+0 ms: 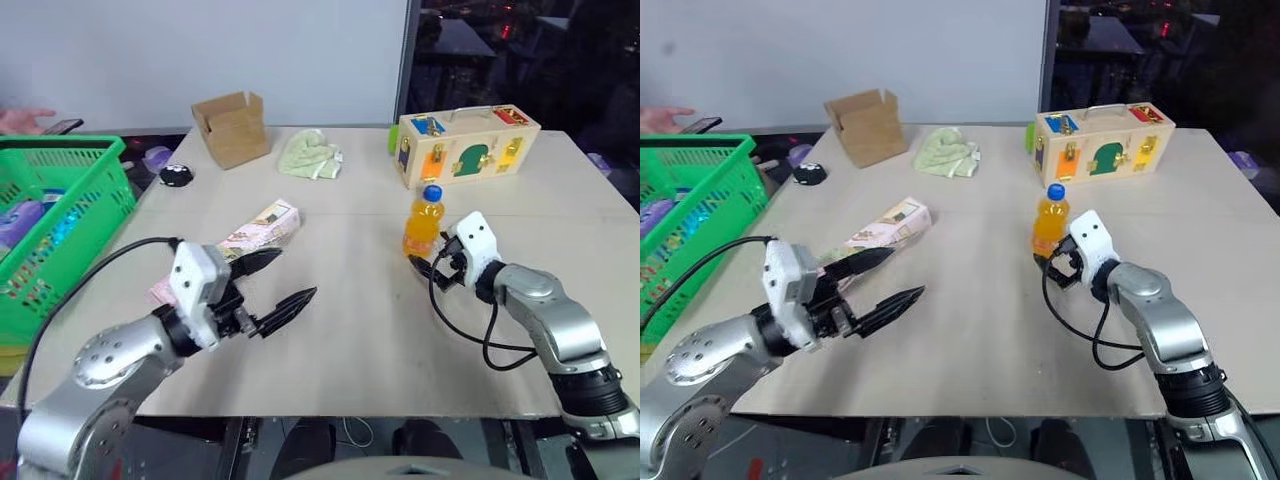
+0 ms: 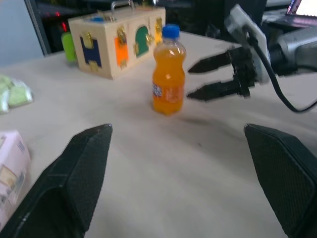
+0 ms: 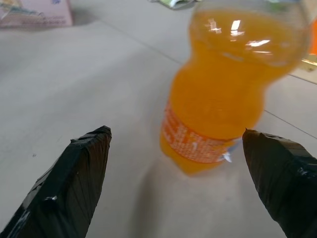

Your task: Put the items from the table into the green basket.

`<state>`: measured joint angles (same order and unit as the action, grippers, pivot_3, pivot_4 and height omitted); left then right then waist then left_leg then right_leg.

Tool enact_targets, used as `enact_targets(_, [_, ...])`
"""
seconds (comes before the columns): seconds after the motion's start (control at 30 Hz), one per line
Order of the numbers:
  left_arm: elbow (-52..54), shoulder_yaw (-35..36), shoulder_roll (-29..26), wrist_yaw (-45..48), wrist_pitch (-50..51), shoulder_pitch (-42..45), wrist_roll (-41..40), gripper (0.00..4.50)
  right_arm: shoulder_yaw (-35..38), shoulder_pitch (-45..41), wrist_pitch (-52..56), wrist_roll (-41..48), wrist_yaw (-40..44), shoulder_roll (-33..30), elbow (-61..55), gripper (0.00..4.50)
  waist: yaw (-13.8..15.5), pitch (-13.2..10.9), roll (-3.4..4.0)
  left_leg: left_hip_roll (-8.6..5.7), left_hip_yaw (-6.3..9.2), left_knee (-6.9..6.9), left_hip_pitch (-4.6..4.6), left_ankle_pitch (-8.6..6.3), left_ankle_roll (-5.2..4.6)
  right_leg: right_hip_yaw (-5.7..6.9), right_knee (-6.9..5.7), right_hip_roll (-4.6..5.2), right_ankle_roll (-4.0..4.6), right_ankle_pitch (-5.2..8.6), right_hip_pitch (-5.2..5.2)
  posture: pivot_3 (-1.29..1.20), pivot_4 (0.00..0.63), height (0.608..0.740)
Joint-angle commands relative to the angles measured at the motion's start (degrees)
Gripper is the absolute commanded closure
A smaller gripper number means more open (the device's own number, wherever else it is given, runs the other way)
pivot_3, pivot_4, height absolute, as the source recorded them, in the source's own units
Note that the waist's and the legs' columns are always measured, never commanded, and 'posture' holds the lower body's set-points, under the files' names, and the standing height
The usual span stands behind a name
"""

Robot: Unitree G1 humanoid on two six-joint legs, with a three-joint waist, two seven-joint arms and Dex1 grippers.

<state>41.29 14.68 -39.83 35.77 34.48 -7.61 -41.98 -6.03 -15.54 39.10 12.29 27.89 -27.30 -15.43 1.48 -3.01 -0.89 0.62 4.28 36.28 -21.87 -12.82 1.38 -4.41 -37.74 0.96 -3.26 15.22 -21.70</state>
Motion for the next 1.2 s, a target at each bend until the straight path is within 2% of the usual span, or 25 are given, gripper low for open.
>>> enact_targets(0.03, [-6.4, -7.8, -0.8, -2.6, 5.9, 10.3, 3.2, 0.06, 2.0, 3.1, -3.1, 1.0, 4.1, -3.6, -4.7, 0.00, 1.0, 0.0, -0.01, -0.02, 0.02, 0.01, -0.01, 0.00, 0.00, 0.00, 0.00, 0.00, 0.00, 0.00, 0.02, 0.10, 0.000, 0.740])
enact_targets(0.1, [-10.8, -11.0, -0.2, -2.8, 8.1, 15.8, 4.6, 0.06, 2.2, 5.1, -4.9, 1.1, 6.0, -5.4, -6.3, 0.00, 0.7, 0.0, -0.02, -0.03, 0.01, 0.05, -0.05, 0.00, -0.01, 0.03, 0.03, -0.01, -0.02, 0.00, 0.02, 0.09, 0.000, 0.740])
enact_targets(0.23, [-30.4, -21.6, 6.5, 0.6, 4.1, 33.8, 13.2, 0.06, 7.4, 11.8, -8.3, 4.1, 8.0, -6.9, -12.1, 0.00, 0.5, 0.0, -0.03, -0.08, 0.12, 0.11, -0.12, 0.01, -0.01, 0.10, 0.01, -0.04, -0.05, -0.02, 0.01, -0.01, 0.000, 0.740])
enact_targets(0.37, [-42.3, -27.1, 11.0, 4.3, -1.2, 41.0, 19.5, 0.06, 10.7, 17.3, -8.4, 3.0, 4.6, -6.6, -16.1, 0.00, -2.2, 0.0, -0.04, -0.11, 0.05, 0.10, -0.18, 0.00, -0.02, -0.01, 0.07, -0.02, -0.22, -0.10, 0.00, -0.11, 0.000, 0.740])
enact_targets(0.6, [-56.5, -29.0, 17.5, 8.8, -8.0, 48.9, 25.0, 0.06, 14.0, 25.7, -7.8, 2.7, -0.5, -3.9, -23.8, 0.00, -7.4, 0.0, -0.02, -0.06, 0.09, 0.03, -0.19, -0.03, -0.06, -0.02, -0.01, -0.05, -0.38, -0.01, -0.08, -0.26, 0.000, 0.740])
enact_targets(0.97, [-73.0, -27.9, 24.5, 11.0, -15.1, 57.4, 30.6, 0.06, 15.3, 30.0, -7.9, 2.9, -3.5, -1.4, -28.7, 0.00, -16.2, 0.0, -0.02, -0.11, 0.11, 0.07, -0.18, -0.03, -0.06, -0.07, -0.01, 0.01, -0.48, -0.01, -0.02, -0.33, 0.000, 0.740])
enact_targets(1.1, [-79.7, -28.6, 26.1, 8.8, -17.5, 60.0, 34.6, 0.06, 15.1, 30.1, -8.1, 3.0, -3.9, -1.2, -28.7, 0.00, -17.7, 0.0, -0.02, -0.11, 0.16, 0.04, -0.18, -0.03, -0.06, -0.05, -0.03, 0.00, -0.56, 0.03, -0.02, -0.33, 0.000, 0.740])
enact_targets(1.2, [-83.7, -30.2, 26.9, 11.2, -21.6, 61.4, 37.5, 0.06, 15.6, 29.7, -8.1, 3.5, -4.1, -0.9, -28.3, 0.00, -18.5, 0.0, -0.03, -0.12, 0.17, 0.03, -0.18, -0.04, -0.07, -0.04, -0.03, 0.00, -0.57, 0.04, -0.02, -0.33, 0.000, 0.740])
